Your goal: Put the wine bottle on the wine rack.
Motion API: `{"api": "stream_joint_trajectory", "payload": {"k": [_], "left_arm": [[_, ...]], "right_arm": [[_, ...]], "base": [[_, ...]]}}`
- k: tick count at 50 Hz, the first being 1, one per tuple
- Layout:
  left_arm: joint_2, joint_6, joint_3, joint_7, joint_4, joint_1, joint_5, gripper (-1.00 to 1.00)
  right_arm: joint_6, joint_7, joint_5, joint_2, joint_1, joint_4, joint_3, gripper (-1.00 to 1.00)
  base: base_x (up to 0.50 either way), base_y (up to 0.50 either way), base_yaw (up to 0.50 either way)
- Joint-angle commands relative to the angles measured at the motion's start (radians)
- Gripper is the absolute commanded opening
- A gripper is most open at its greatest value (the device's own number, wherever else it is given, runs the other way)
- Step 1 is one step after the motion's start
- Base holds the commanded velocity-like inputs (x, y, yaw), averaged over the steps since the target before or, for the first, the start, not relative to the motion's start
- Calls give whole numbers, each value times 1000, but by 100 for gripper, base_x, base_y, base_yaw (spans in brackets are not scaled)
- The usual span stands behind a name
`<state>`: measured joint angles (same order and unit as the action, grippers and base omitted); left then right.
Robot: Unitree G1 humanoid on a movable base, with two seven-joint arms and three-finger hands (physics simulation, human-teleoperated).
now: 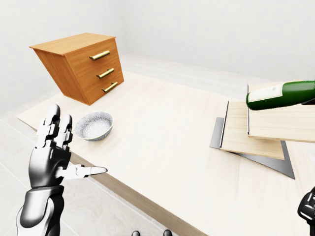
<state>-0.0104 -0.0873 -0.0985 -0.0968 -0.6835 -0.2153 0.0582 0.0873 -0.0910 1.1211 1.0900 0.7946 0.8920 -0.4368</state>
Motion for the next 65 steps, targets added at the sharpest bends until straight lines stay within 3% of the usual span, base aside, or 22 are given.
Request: {"api": "stream_joint_trajectory", "payload": {"k": [1, 65], "left_arm": [[-1, 0, 0, 0, 3, -2, 1, 100], [-3, 0, -4, -4, 10, -8, 0, 100]], "right_arm": [[0, 7, -27, -4, 7, 11, -24, -100], [0, 101, -165, -40, -3, 107, -16, -100]], "base": [[0, 0, 0], [0, 0, 0]]}}
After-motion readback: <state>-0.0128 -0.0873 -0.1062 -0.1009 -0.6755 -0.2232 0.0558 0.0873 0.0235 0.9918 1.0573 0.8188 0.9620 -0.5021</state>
